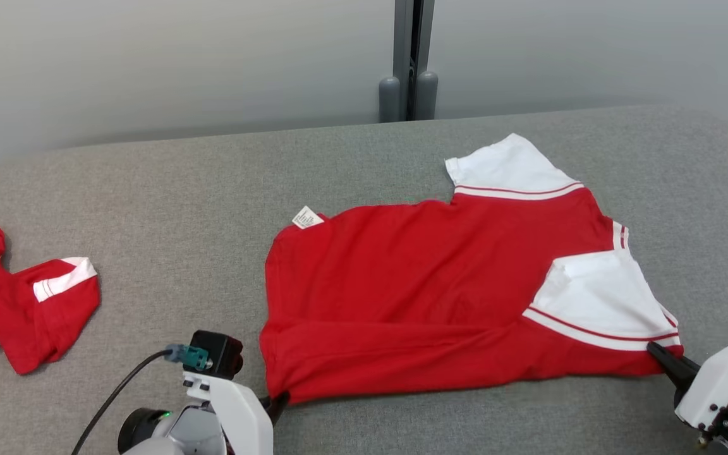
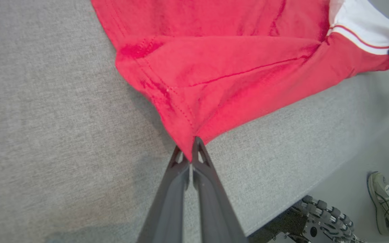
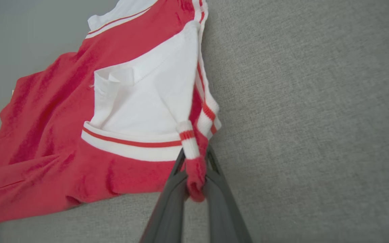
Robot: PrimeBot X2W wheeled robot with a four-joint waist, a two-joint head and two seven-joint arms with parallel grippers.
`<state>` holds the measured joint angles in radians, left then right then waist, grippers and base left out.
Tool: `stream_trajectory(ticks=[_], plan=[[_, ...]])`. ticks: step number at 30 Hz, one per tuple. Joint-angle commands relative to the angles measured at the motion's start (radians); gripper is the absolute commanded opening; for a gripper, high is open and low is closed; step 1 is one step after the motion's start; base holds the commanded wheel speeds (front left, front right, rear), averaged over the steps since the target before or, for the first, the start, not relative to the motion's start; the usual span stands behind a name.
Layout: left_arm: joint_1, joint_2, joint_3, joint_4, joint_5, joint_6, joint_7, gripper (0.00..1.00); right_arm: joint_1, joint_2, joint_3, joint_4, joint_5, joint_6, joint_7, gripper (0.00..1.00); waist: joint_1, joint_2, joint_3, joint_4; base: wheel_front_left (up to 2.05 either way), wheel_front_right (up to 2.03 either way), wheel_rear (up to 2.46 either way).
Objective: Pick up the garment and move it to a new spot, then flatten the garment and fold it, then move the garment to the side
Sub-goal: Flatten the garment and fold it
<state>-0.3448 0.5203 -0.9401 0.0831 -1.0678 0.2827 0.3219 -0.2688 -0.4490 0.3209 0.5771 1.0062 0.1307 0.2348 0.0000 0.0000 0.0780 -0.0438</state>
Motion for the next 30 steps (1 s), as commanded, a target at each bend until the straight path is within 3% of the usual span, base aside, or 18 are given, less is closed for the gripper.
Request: stream_trajectory(ticks=[1,10,17,18,19,20,30], plan=[[0.024,0.022,-0.004,-0.026,-0.010,0.012,0.014,0.00,0.030,-0.023,-0.003,-0.022,0.009,0.000,0.011,0.00,0.0000,0.0000,-0.018,-0.001,0.00,0.00,0.00],[0.125,0.113,-0.008,-0.159,-0.048,0.057,0.055,0.00,0.157,-0.064,-0.052,-0.112,0.028,0.000,0.098,0.00,0.0000,0.0000,-0.044,-0.013,0.00,0.00,0.00],[0.178,0.148,0.009,-0.223,-0.075,0.101,0.049,0.00,0.231,-0.037,-0.138,-0.161,-0.008,0.000,0.146,0.00,0.0000,0.0000,-0.045,-0.020,0.00,0.00,0.00],[0.180,0.148,0.010,-0.225,-0.075,0.105,0.048,0.00,0.237,-0.029,-0.153,-0.161,-0.015,0.000,0.149,0.31,0.0000,0.0000,-0.045,-0.020,0.00,0.00,0.00],[0.183,0.144,0.015,-0.223,-0.079,0.109,0.044,0.20,0.242,-0.021,-0.167,-0.161,-0.024,0.000,0.156,0.91,0.0000,0.0000,-0.044,-0.020,0.00,0.00,0.00],[0.184,0.141,0.016,-0.222,-0.079,0.113,0.040,1.00,0.244,-0.012,-0.182,-0.160,-0.034,0.000,0.164,1.00,0.0000,0.0000,-0.043,-0.020,0.00,0.00,0.00],[0.121,0.145,0.080,-0.220,0.001,0.141,-0.079,1.00,0.247,0.045,-0.337,-0.302,-0.142,0.000,0.141,1.00,0.0000,0.0000,-0.037,-0.023,0.00,0.00,0.00]])
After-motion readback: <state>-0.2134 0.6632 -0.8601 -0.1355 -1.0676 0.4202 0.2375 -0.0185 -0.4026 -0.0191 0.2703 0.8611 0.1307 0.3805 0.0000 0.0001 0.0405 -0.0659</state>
